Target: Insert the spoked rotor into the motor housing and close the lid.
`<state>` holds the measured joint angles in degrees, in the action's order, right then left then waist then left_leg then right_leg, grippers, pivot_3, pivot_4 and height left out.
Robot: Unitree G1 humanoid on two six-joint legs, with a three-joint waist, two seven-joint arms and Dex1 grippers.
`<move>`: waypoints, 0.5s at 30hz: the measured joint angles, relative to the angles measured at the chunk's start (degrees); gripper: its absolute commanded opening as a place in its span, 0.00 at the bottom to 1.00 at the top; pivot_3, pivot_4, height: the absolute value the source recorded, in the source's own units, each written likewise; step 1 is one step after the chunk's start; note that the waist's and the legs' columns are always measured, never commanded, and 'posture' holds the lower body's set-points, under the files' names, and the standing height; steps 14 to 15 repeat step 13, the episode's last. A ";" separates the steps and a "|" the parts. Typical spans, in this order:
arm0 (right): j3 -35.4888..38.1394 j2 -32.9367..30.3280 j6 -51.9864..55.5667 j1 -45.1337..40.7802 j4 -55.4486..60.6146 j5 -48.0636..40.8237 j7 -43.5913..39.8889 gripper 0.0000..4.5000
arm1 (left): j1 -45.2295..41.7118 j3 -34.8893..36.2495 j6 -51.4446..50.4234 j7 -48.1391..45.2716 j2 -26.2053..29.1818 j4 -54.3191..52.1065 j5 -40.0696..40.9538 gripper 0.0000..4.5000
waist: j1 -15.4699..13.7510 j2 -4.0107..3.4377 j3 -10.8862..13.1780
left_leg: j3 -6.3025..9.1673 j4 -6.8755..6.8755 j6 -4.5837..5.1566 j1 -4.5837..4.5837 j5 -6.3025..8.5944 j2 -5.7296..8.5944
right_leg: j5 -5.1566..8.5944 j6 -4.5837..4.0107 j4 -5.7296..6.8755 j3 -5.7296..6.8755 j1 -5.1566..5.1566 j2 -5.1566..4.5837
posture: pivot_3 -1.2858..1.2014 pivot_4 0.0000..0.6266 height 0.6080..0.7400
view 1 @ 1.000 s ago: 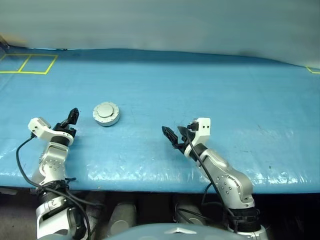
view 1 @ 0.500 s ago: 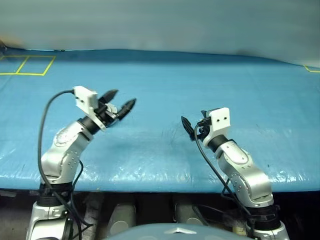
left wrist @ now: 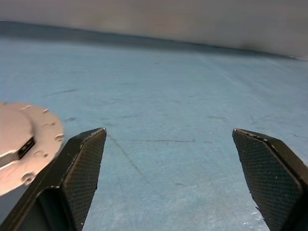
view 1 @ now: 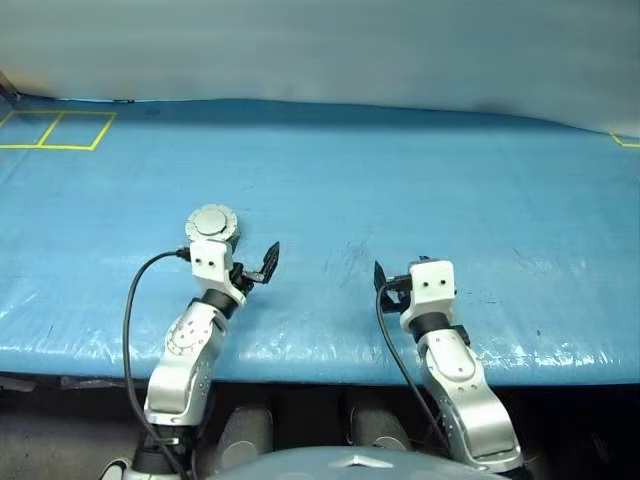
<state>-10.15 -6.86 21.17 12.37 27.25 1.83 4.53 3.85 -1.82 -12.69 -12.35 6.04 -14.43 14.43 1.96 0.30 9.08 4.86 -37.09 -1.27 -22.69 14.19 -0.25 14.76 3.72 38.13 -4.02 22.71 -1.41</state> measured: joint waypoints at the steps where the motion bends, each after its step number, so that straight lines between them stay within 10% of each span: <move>1: -0.13 0.06 -0.09 0.09 -0.04 0.29 0.14 0.96 | 0.17 0.01 0.16 0.11 0.02 0.00 -0.22 1.00 | 0.00 0.00 0.00 | 0.00 0.00 -0.01 0.00 -0.01 0.00 | -0.01 0.01 0.00 0.00 0.00 0.00 | 0.52 0.24 1.00; 15: 2.19 1.00 -0.88 -1.94 -1.64 2.62 -0.44 0.96 | -0.14 1.53 1.90 -0.02 -0.39 0.04 -0.51 1.00 | 0.07 0.00 0.00 | 0.01 0.02 -0.03 0.05 -0.05 0.00 | -0.05 0.02 0.00 0.01 -0.06 0.03 | 0.52 0.24 1.00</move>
